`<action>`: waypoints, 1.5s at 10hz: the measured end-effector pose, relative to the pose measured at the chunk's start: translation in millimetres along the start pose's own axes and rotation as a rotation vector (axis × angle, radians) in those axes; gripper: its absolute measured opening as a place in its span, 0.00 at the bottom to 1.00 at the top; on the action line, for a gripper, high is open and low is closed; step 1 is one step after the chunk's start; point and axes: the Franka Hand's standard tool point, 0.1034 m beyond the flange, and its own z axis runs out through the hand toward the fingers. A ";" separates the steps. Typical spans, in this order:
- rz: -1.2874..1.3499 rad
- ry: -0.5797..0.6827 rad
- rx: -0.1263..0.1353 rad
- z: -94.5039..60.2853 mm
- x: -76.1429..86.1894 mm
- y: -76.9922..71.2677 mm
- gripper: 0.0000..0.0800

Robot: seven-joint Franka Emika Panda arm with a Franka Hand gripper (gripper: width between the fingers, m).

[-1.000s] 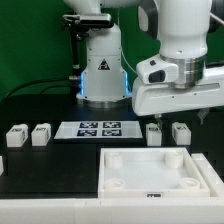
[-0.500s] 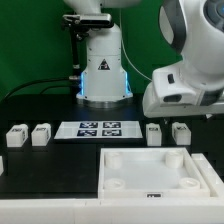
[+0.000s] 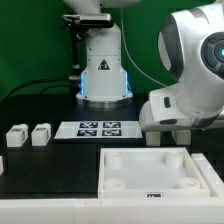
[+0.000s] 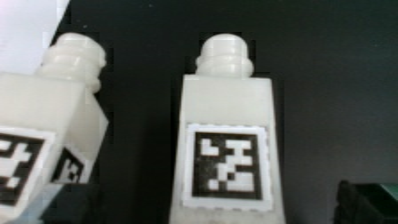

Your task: Assemble one leg

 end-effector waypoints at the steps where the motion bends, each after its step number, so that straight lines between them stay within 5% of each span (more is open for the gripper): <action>1: 0.000 0.001 -0.001 3.0 0.0 -0.1 0.81; 5: 0.001 0.022 0.000 8.1 2.7 -0.1 0.79; 7: 0.001 0.022 0.001 7.9 3.0 0.0 0.36; 11: 0.000 0.022 0.000 5.4 1.6 0.2 0.36; 15: 0.022 0.022 -0.001 -43.1 -33.4 10.2 0.36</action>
Offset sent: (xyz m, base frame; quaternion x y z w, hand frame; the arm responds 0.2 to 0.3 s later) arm -0.0050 -0.0012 -0.0227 -0.0002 0.0281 -0.0020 0.9996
